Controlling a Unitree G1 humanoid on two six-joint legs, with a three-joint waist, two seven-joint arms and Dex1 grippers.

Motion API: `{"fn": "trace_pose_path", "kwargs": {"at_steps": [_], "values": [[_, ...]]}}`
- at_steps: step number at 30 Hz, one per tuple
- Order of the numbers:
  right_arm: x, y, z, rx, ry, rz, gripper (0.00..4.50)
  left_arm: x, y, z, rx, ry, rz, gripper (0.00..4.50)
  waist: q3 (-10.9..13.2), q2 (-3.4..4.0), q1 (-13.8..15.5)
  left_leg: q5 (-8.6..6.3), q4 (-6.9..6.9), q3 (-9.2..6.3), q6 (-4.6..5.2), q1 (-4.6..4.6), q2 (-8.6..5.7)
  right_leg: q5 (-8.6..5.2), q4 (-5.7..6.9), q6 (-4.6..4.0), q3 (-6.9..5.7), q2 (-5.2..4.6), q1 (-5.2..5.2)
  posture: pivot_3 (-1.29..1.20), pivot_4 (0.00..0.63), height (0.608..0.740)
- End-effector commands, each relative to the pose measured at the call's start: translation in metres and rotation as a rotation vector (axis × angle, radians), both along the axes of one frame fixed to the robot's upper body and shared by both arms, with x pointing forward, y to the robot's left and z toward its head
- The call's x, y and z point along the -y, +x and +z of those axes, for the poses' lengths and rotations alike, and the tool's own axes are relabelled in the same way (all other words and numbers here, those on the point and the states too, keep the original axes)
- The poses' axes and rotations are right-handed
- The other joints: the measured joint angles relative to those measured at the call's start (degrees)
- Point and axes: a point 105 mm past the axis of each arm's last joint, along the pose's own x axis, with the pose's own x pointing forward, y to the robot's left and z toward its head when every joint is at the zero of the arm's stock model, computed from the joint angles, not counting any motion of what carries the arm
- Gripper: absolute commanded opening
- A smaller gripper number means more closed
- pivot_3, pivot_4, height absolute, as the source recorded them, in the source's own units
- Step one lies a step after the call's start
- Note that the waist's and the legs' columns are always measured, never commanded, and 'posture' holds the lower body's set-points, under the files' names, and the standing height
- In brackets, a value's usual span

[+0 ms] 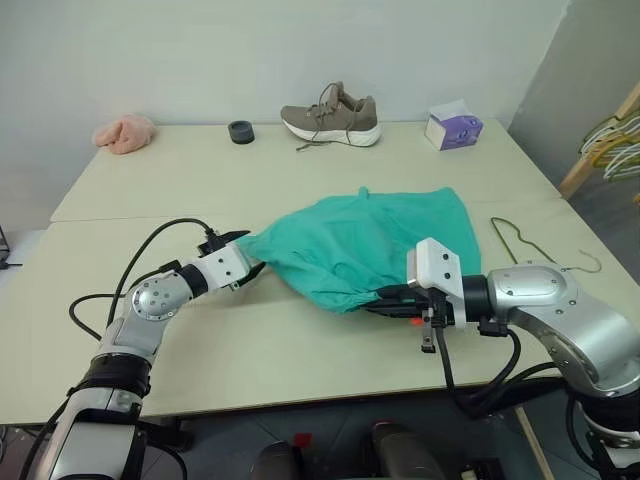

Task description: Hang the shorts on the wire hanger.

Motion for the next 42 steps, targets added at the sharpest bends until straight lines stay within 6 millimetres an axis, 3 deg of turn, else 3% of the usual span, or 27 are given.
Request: {"fn": "trace_pose_path", "kwargs": {"at_steps": [1, 8, 15, 19, 20, 22, 25, 29, 31, 32, 35, 38, 42], "values": [[0.000, -0.007, 0.011, 0.033, 0.027, 0.019, 0.00, 0.007, 0.004, 0.007, 0.053, 0.036, -0.041, 2.05, 0.05, -0.01, -0.11, 0.00, 0.00, 0.00, 0.00, 0.00, 0.00, 0.00, 0.00, 0.01, 0.00, 0.00, 0.00, -0.22, 0.116, 0.740], [0.000, -0.015, 0.013, 0.009, 0.031, 0.036, 0.00, 0.018, 0.012, 0.011, 0.132, 0.069, -0.065, 0.05, 0.30, -0.03, -0.53, 0.00, 0.01, 0.01, 0.00, -0.01, 0.00, 0.01, 0.00, 0.03, 0.01, -0.01, 0.00, -0.23, 0.124, 0.740], [0.004, -0.021, 0.012, -0.022, 0.008, 0.041, 0.00, 0.016, 0.010, 0.009, 0.144, 0.125, -0.103, 0.05, 0.47, -0.04, -1.57, 0.00, 0.00, 0.02, -0.01, -0.02, -0.01, -0.01, -0.01, 0.07, 0.02, -0.03, 0.00, -0.24, 0.127, 0.740], [0.029, -0.018, 0.004, -0.049, -0.091, 0.020, 0.00, -0.002, -0.004, 0.008, 0.042, 0.181, -0.138, 0.05, 0.72, -0.08, -1.99, -0.01, -0.01, 0.01, -0.01, -0.02, -0.01, -0.02, -0.01, 0.08, 0.00, -0.03, -0.01, -0.20, 0.122, 0.740], [0.037, -0.015, 0.003, -0.053, -0.118, 0.010, 0.00, -0.005, -0.010, 0.007, -0.001, 0.187, -0.149, 0.05, 0.74, -0.05, -2.10, -0.01, -0.02, 0.03, -0.02, -0.02, 0.00, -0.02, -0.01, 0.08, 0.02, -0.03, -0.03, -0.20, 0.121, 0.740], [0.062, 0.000, 0.001, -0.044, -0.197, -0.040, 0.00, -0.012, -0.039, -0.003, -0.237, 0.140, -0.203, 0.05, 0.77, 0.01, -2.55, -0.03, -0.04, 0.05, -0.05, 0.01, 0.00, -0.04, 0.00, 0.11, 0.03, -0.03, -0.03, -0.17, 0.117, 0.740], [0.088, 0.018, 0.003, -0.034, -0.255, -0.086, 0.00, -0.003, -0.085, -0.009, -0.502, 0.076, -0.294, 0.05, 0.95, 0.18, -2.85, -0.06, -0.02, 0.14, -0.14, 0.03, 0.03, -0.10, 0.04, 0.18, 0.11, -0.09, -0.05, -0.15, 0.115, 0.740], [0.106, 0.050, 0.024, -0.001, -0.240, -0.148, 0.00, 0.030, -0.135, 0.002, -0.762, -0.076, -0.400, 0.05, 1.43, 0.46, -2.15, -0.06, 0.03, 0.13, -0.15, 0.07, -0.02, -0.13, 0.06, 0.23, 0.17, -0.10, -0.02, -0.12, 0.112, 0.740], [0.107, 0.064, 0.037, 0.009, -0.202, -0.169, 0.00, 0.046, -0.146, 0.014, -0.819, -0.182, -0.432, 0.05, 1.62, 0.57, -1.44, -0.04, 0.06, 0.19, -0.14, 0.10, -0.05, -0.23, 0.06, 0.41, 0.26, -0.09, -0.02, -0.12, 0.109, 0.740], [0.108, 0.068, 0.040, 0.011, -0.195, -0.170, 0.00, 0.050, -0.147, 0.017, -0.829, -0.203, -0.432, 0.05, 1.64, 0.59, -1.31, -0.04, 0.08, 0.21, -0.14, 0.13, -0.05, -0.24, 0.08, 0.42, 0.28, -0.08, -0.02, -0.11, 0.103, 0.740], [0.085, 0.068, 0.064, -0.011, -0.063, -0.112, 0.00, 0.048, -0.112, 0.029, -0.597, -0.229, -0.312, 0.05, 1.63, 0.64, -0.32, -0.01, 0.08, 0.13, -0.11, 0.20, -0.02, -0.24, 0.12, 0.43, 0.23, 0.03, 0.03, -0.10, 0.098, 0.740], [0.074, 0.060, 0.062, -0.038, -0.040, -0.067, 0.00, 0.044, -0.087, 0.035, -0.441, -0.278, -0.216, 0.05, 1.58, 0.56, 0.74, 0.00, 0.08, 0.08, -0.08, 0.15, 0.02, -0.16, 0.12, 0.30, 0.23, 0.14, 0.01, -0.10, 0.098, 0.740], [0.067, 0.049, 0.051, -0.057, -0.044, -0.048, 0.00, 0.048, -0.081, 0.041, -0.364, -0.336, -0.223, 0.86, 1.55, 0.51, 1.60, -0.05, 0.09, 0.17, -0.14, -0.01, 0.00, -0.08, 0.04, 0.19, 0.29, 0.05, -0.06, -0.12, 0.100, 0.740]]}}
